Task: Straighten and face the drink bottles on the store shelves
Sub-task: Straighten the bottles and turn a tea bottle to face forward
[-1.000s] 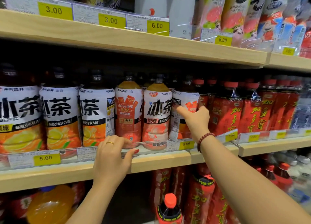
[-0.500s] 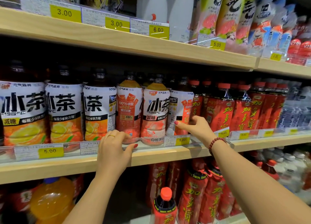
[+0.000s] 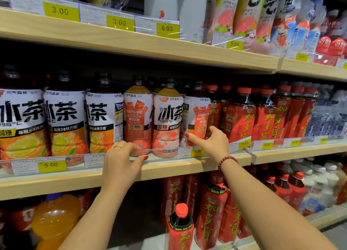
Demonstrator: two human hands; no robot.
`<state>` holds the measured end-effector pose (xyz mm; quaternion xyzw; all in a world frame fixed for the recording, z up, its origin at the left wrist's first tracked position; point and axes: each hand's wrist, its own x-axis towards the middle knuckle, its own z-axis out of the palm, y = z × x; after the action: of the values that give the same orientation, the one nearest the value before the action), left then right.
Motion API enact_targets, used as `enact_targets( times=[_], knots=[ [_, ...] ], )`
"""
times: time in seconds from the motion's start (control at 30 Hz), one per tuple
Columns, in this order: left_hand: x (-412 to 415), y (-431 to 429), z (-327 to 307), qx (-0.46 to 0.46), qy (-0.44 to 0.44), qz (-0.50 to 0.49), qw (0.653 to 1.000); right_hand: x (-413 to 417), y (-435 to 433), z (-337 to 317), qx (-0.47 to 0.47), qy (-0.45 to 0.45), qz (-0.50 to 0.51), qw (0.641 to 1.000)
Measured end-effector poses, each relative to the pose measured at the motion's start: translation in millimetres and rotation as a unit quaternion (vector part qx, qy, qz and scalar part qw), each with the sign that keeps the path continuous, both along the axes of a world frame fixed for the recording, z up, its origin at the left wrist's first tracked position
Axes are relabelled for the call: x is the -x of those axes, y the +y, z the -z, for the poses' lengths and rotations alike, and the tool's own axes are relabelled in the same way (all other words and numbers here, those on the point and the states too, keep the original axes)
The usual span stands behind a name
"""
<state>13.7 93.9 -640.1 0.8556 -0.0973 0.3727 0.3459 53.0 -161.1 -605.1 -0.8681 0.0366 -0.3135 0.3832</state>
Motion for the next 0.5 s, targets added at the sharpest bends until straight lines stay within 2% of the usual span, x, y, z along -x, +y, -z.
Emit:
enact_targets(
  times=[0.5],
  knots=[
    [-0.1, -3.4, 1.4, -0.007, -0.013, -0.032, 0.999, -6.0, -6.6, 7.2, 0.024, -0.017, -0.013, 0.999]
  ],
)
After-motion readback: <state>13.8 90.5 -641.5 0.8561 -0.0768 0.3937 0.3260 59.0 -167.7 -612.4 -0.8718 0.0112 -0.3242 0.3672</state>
